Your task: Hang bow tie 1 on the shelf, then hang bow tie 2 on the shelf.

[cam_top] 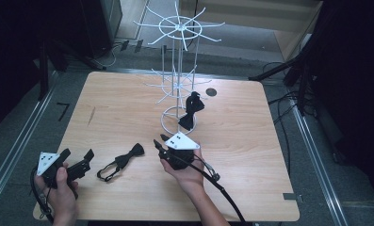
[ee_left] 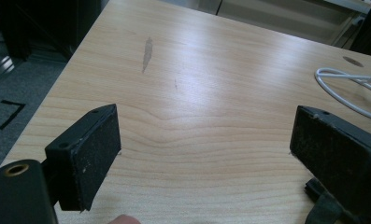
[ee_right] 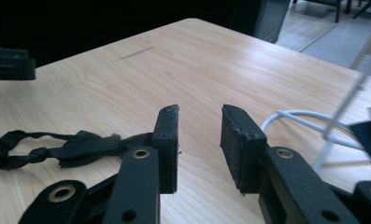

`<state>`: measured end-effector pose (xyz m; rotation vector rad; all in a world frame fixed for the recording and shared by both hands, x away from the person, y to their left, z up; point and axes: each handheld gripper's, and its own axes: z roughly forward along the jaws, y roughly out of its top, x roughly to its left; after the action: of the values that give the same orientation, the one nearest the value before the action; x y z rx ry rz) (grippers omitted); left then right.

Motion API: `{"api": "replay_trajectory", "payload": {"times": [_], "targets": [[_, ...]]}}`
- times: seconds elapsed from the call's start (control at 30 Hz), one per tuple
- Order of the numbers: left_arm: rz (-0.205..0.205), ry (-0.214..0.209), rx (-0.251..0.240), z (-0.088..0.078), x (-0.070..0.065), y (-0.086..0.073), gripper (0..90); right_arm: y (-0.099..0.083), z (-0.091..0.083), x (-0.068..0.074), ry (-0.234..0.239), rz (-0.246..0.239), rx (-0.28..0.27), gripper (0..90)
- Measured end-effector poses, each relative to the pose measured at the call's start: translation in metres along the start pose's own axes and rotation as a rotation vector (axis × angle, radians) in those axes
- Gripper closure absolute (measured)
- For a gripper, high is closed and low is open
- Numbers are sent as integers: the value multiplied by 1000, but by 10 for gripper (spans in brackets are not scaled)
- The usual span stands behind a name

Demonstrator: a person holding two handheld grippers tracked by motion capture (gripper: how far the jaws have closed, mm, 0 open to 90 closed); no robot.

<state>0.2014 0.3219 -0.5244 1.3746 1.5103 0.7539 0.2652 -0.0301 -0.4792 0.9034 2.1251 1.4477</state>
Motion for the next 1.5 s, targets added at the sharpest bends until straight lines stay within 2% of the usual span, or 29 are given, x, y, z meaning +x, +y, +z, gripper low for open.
{"api": "replay_trajectory", "payload": {"times": [0.4, 0.57, 0.9, 0.97, 1.2, 1.37, 1.5], "targets": [[-8, -1, -12, -1, 0, 0, 96, 0, 24, 26, 68, -21, 40, 688], [8, 5, -5, -1, -1, 0, 96, -1, 34, 38, 97, -27, 56, 688], [11, 3, -1, 0, -1, 0, 97, -9, 61, 64, 165, -83, 121, 655], [12, 2, -1, 0, -1, 0, 98, -10, 67, 68, 167, -96, 136, 643], [9, 1, -3, 0, -1, 0, 98, -11, 80, 71, 184, -88, 173, 602], [11, 1, -1, 0, -1, 0, 98, -15, 89, 69, 140, -100, 206, 520], [12, 1, -2, 0, -1, 0, 100, -20, 97, 66, 150, -102, 254, 488]]}}
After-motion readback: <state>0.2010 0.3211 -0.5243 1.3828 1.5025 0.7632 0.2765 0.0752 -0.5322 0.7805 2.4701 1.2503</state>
